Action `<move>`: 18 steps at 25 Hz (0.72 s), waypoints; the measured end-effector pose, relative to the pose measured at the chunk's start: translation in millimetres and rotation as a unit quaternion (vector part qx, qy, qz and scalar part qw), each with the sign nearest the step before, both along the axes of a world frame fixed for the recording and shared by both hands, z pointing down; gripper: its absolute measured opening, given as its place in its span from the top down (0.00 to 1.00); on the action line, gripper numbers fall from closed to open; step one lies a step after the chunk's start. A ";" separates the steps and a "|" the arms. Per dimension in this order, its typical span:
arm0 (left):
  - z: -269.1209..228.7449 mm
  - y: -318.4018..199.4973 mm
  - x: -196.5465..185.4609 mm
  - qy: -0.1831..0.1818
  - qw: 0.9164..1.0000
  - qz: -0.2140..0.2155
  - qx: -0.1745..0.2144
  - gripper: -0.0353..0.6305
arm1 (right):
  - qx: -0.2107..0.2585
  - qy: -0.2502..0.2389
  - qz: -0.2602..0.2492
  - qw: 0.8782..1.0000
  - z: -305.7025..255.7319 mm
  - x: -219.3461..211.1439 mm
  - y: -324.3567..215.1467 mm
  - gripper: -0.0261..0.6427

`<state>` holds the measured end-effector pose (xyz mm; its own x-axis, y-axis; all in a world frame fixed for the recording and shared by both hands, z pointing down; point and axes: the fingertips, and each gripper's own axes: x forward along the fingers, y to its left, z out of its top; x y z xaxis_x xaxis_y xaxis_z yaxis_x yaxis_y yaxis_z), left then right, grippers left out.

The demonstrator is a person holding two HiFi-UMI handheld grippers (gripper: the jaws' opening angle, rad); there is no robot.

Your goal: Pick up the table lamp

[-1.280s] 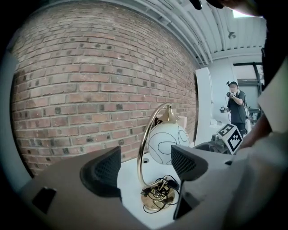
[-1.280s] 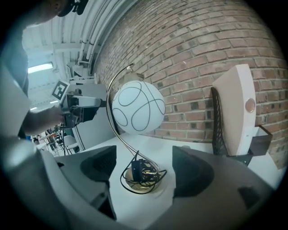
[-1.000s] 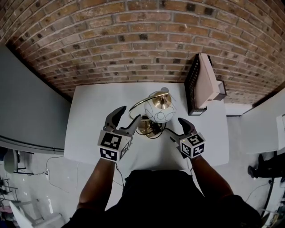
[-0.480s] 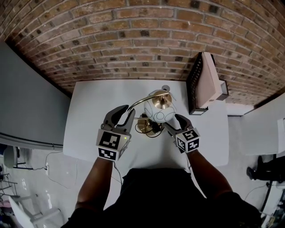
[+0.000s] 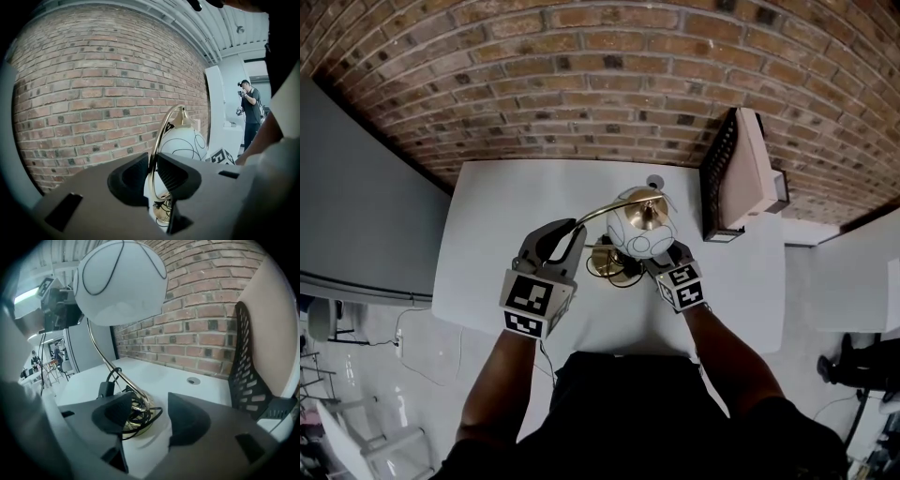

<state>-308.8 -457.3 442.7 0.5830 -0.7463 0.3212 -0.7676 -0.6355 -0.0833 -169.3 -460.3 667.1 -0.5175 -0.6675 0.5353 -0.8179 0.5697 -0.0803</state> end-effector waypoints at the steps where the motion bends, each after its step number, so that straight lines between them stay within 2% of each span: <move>1: 0.0 -0.1 0.0 0.002 1.000 0.001 0.000 0.86 | -0.001 0.006 -0.002 1.000 3.8 -1.6 -0.9 0.60; 7: 0.5 -0.3 -0.1 0.008 1.000 0.005 -0.003 0.86 | -0.009 0.032 -0.019 0.999 22.1 -13.7 -6.2 0.68; 14: 1.0 -1.7 0.5 0.009 1.000 0.003 -0.011 0.86 | -0.026 0.028 -0.020 0.999 32.9 -25.3 -11.0 0.74; 18: 6.4 -3.3 1.1 -0.001 1.000 0.005 -0.014 0.86 | -0.031 0.021 -0.002 0.999 37.3 -23.5 -15.3 0.86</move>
